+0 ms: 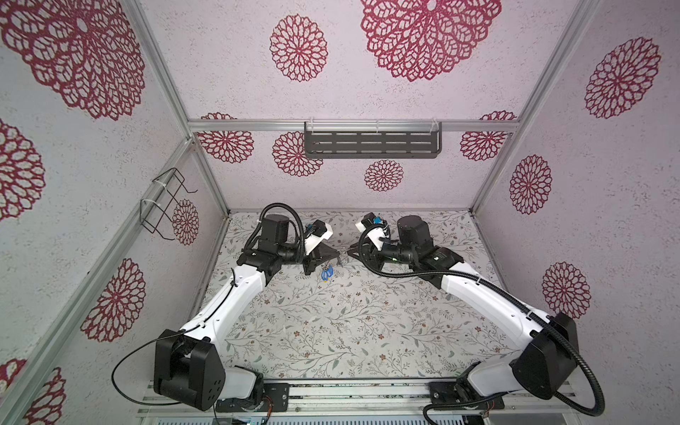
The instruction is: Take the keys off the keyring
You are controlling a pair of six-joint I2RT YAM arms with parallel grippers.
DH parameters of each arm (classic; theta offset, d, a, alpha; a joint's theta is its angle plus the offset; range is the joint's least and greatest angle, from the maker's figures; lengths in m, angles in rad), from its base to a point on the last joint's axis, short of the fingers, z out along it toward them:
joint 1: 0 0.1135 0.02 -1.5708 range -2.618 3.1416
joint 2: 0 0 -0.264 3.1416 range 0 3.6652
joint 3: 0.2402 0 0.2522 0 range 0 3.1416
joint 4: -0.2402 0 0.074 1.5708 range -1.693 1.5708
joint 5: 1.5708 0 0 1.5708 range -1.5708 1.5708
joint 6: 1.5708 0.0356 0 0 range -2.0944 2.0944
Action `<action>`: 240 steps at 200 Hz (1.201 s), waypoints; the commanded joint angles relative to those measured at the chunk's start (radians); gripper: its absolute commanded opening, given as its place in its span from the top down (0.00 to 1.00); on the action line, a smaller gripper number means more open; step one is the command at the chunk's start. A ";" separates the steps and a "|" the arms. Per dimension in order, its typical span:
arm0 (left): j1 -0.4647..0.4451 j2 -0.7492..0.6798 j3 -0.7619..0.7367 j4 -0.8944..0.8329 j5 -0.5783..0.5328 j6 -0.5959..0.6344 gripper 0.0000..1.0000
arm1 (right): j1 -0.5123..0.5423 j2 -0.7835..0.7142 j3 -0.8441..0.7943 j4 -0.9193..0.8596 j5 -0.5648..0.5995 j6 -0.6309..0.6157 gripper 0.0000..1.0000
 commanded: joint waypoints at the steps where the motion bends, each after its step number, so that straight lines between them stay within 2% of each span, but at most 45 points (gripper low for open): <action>1: 0.015 0.006 0.031 -0.021 0.041 0.019 1.00 | 0.003 -0.076 -0.003 0.028 0.129 -0.032 0.69; 35: 0.016 0.017 0.035 -0.023 0.063 0.015 1.00 | 0.011 -0.068 0.000 0.065 0.016 0.011 0.76; 107: 0.021 0.012 0.052 -0.060 0.085 0.005 1.00 | 0.042 0.050 0.092 0.000 -0.093 -0.010 0.76; 197: 0.026 0.018 0.063 -0.075 0.109 0.007 1.00 | 0.060 0.093 0.106 -0.036 -0.094 -0.027 0.77; 211: 0.026 0.019 0.065 -0.078 0.111 0.006 1.00 | 0.065 0.101 0.112 -0.039 -0.094 -0.030 0.82; 240: 0.026 0.019 0.066 -0.083 0.116 0.006 1.00 | 0.074 0.117 0.125 -0.046 -0.091 -0.032 0.84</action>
